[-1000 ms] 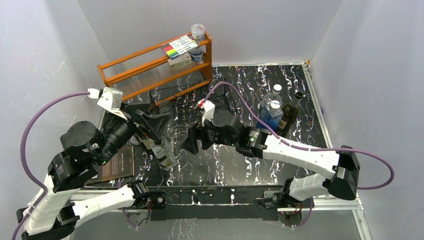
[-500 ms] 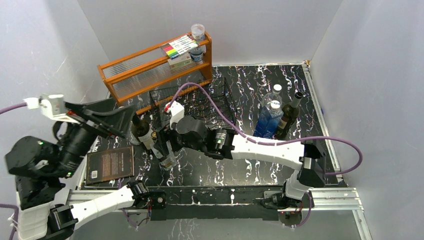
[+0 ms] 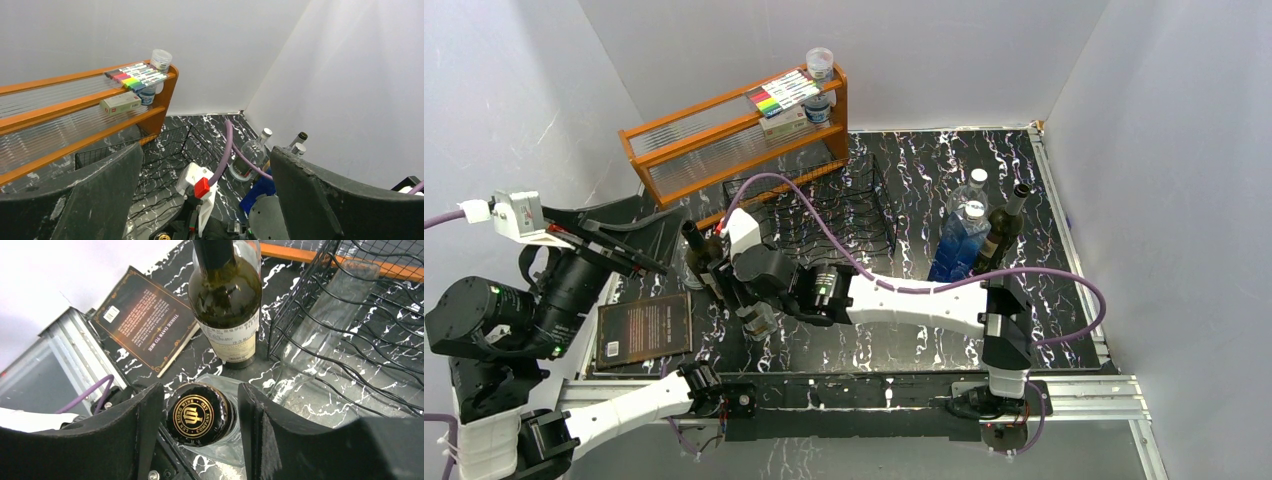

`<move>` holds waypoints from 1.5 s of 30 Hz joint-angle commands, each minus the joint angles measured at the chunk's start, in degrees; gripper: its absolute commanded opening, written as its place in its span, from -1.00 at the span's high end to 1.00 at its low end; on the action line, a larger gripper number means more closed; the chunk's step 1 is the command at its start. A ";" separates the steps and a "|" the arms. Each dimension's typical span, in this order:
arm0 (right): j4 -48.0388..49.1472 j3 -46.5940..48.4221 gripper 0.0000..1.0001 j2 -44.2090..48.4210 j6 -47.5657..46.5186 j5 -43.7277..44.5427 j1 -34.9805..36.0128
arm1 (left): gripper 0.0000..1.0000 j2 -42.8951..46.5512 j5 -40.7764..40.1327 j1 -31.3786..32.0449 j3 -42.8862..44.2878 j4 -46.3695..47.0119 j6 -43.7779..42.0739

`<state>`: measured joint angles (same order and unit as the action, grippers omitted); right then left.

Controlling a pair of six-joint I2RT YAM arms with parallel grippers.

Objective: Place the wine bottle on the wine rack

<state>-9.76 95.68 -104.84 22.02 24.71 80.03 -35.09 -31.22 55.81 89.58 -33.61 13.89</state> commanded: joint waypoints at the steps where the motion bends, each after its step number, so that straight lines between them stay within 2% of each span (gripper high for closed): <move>1: 0.84 2.38 -0.27 0.55 -1.62 3.50 0.60 | -0.97 0.55 -1.70 -0.12 -0.69 0.12 -1.04; 3: 1.02 1.96 -0.10 0.65 -1.86 4.11 0.69 | -0.96 0.55 -1.95 -0.17 -1.10 -0.03 -1.10; 5: 1.14 1.69 0.23 0.93 -2.04 4.59 0.78 | -0.96 0.34 -1.92 -0.13 -1.33 -0.35 -1.19; 7: 0.49 1.85 0.43 1.30 -2.29 5.33 0.83 | -0.96 0.01 -1.78 -0.15 -1.21 -0.49 -1.51; 16: 1.23 -2.09 0.79 6.45 -2.26 9.59 0.73 | -0.97 -2.70 0.15 -0.12 -0.63 -0.57 -3.50; 19: 0.98 -4.38 0.88 10.44 -1.68 10.00 0.30 | -0.96 -3.22 5.61 -0.10 -1.65 -0.56 -6.64; 23: 1.12 -10.51 0.93 17.14 1.38 5.75 -2.93 | -0.96 -3.93 15.20 -0.12 -5.45 -0.05 -9.76; 26: 1.84 -16.48 0.94 22.62 5.26 -0.21 -7.08 | -0.96 -5.67 18.31 -0.11 -9.13 1.36 -11.07; 33: 2.03 -22.89 0.95 29.83 8.19 -6.25 -11.91 | -0.96 -9.00 17.21 -0.16 -15.05 7.40 -9.62; 40: -0.59 -24.28 0.95 33.96 8.35 -8.08 -14.09 | -0.96 -8.77 15.00 -0.09 -23.09 8.01 -4.91; 45: -2.00 -26.28 0.94 36.99 9.69 -9.72 -15.78 | -0.96 -7.48 19.96 -0.18 -27.78 10.74 -5.72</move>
<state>-18.35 68.62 -73.25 28.38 16.84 65.73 -44.12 -14.68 55.81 64.16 -26.65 7.70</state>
